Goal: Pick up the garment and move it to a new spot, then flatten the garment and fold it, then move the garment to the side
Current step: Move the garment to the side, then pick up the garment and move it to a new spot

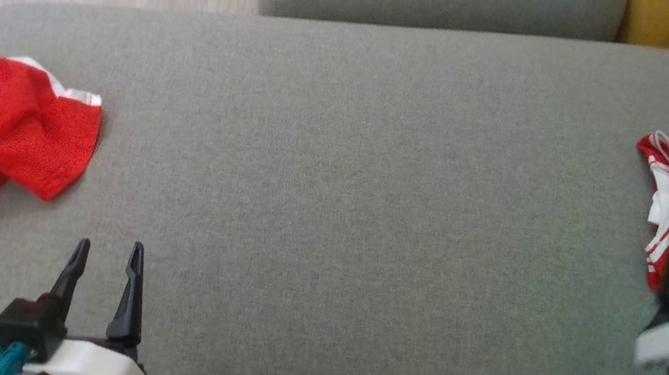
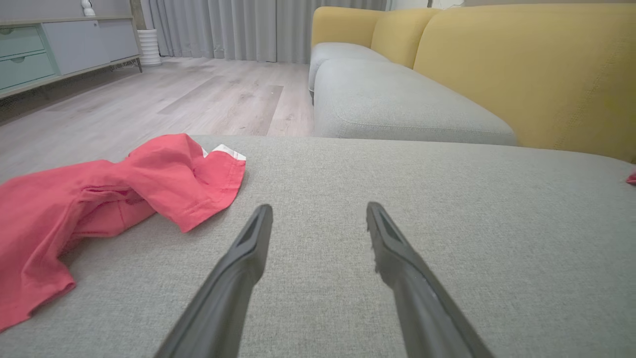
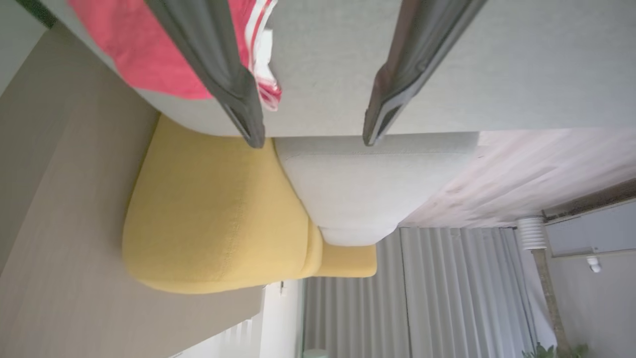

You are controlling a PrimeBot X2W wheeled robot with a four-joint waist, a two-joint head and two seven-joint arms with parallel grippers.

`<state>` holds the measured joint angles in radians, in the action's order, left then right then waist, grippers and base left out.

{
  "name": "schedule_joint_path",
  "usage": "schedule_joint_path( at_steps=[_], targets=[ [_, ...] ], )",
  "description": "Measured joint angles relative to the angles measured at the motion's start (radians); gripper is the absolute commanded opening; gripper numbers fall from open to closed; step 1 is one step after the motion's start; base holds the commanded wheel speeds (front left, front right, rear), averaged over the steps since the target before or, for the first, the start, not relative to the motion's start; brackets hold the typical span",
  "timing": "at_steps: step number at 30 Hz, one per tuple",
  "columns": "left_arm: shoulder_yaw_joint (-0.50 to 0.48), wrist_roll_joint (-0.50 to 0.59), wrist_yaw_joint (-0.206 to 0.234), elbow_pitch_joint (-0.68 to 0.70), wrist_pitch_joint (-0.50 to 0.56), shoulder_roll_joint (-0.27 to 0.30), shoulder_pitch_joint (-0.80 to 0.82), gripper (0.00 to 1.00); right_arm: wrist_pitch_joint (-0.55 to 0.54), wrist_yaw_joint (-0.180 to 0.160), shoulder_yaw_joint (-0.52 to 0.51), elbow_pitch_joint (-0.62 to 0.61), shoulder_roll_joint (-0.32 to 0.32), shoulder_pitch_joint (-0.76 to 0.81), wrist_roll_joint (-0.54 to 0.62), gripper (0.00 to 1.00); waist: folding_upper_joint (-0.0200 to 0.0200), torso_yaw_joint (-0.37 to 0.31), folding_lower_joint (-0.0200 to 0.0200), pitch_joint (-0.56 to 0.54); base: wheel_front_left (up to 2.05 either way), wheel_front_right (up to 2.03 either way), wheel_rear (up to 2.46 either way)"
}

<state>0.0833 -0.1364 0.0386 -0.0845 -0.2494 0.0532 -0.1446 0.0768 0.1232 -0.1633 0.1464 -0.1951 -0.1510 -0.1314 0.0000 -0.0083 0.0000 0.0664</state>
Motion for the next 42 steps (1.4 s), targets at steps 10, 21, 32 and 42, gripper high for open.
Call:
schedule_joint_path(
  at_steps=[10, 21, 32, 42],
  targets=[
    [-0.035, 0.000, -0.031, -0.088, 0.000, 0.001, -0.053, 1.00, 0.079, 0.000, 0.067, -0.074, 0.131, 0.306, 0.058, 1.00, 0.0000, 0.011, 0.0000, -0.071, 0.00, 0.00, 0.00],
    [-0.058, 0.012, -0.057, -0.110, 0.000, 0.000, -0.055, 1.00, 0.164, 0.000, 0.094, 0.053, 0.152, 0.345, 0.062, 1.00, 0.0000, 0.031, 0.0000, -0.093, 0.00, 0.00, 0.00],
    [-0.062, 0.013, -0.058, -0.110, 0.000, 0.000, -0.054, 1.00, 0.171, 0.000, 0.112, 0.075, 0.152, 0.343, 0.043, 1.00, 0.0000, 0.035, 0.0000, -0.089, 0.00, 0.00, 0.00],
    [-0.057, 0.021, -0.066, -0.109, 0.000, -0.001, -0.040, 1.00, 0.171, 0.000, 0.113, 0.047, 0.152, 0.347, 0.026, 1.00, 0.0000, 0.127, 0.0000, -0.091, 0.00, 0.00, 0.00]
  ],
)
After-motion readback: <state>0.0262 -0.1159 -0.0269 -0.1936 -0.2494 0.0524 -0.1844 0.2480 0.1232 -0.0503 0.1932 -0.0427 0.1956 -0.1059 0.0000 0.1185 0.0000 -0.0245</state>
